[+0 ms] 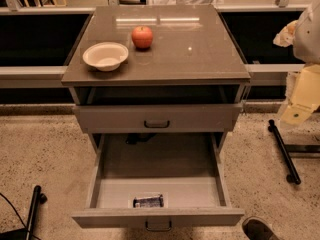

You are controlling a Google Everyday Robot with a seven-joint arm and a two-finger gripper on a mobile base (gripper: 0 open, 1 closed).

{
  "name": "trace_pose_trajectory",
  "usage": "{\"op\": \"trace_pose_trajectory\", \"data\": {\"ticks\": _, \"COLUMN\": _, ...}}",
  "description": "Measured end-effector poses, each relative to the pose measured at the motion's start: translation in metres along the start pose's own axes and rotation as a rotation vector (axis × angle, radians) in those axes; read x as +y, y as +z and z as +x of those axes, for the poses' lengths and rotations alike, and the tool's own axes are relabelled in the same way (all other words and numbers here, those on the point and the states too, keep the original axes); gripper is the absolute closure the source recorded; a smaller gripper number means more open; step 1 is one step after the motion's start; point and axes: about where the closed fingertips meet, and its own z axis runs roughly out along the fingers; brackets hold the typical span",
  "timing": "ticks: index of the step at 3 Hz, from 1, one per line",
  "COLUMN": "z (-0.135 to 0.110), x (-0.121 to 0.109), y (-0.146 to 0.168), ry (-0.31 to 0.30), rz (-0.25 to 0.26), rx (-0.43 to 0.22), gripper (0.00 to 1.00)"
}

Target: Pick rxbar blueberry from middle drawer and place on counter

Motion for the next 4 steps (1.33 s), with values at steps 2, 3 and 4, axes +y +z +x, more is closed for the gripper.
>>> {"op": "trace_pose_trajectory", "data": {"ticks": 2, "z": 0.002, "x": 0.000, "y": 0.003, "ry": 0.008, "rz": -0.018, "rx": -0.007, "gripper": 0.00}}
{"op": "trace_pose_trajectory", "data": {"ticks": 3, "z": -0.007, "x": 0.009, "y": 0.048, "ry": -0.009, "rz": -0.095, "rx": -0.063, "gripper": 0.00}}
{"op": "trace_pose_trajectory", "data": {"ticks": 4, "z": -0.014, "x": 0.037, "y": 0.128, "ry": -0.018, "rz": -0.203, "rx": -0.129, "gripper": 0.00}}
